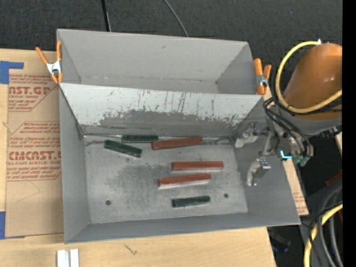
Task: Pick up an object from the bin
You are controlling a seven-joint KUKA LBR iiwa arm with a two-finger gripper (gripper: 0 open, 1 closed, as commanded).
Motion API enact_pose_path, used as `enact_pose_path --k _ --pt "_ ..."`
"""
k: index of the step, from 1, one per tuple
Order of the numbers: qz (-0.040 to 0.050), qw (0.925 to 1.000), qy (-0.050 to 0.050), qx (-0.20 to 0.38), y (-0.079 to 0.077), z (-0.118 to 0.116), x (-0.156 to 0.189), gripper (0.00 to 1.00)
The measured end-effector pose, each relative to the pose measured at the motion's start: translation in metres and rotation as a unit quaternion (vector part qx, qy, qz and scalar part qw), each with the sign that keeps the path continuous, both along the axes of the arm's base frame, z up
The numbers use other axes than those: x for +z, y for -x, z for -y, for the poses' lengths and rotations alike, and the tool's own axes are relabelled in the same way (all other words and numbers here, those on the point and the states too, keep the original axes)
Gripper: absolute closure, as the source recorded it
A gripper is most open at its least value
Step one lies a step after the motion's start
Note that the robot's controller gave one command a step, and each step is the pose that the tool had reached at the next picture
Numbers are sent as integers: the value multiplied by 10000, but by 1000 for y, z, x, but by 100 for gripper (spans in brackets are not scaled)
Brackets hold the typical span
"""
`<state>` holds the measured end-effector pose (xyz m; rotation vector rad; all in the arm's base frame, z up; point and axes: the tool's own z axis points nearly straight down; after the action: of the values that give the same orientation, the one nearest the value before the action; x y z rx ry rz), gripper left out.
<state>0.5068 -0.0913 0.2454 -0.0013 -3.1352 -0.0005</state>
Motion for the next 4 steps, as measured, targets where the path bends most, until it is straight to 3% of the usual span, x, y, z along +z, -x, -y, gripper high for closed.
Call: enact_pose_path --k 1,2,3,4 --pt "41 10000 6 6 -2 0 4 0" --pt "81 9998 12 179 -8 -8 -41 0" --pt "51 9998 0 -203 -1 -17 -102 0" --pt "65 9974 -2 -714 -9 -20 -155 0"
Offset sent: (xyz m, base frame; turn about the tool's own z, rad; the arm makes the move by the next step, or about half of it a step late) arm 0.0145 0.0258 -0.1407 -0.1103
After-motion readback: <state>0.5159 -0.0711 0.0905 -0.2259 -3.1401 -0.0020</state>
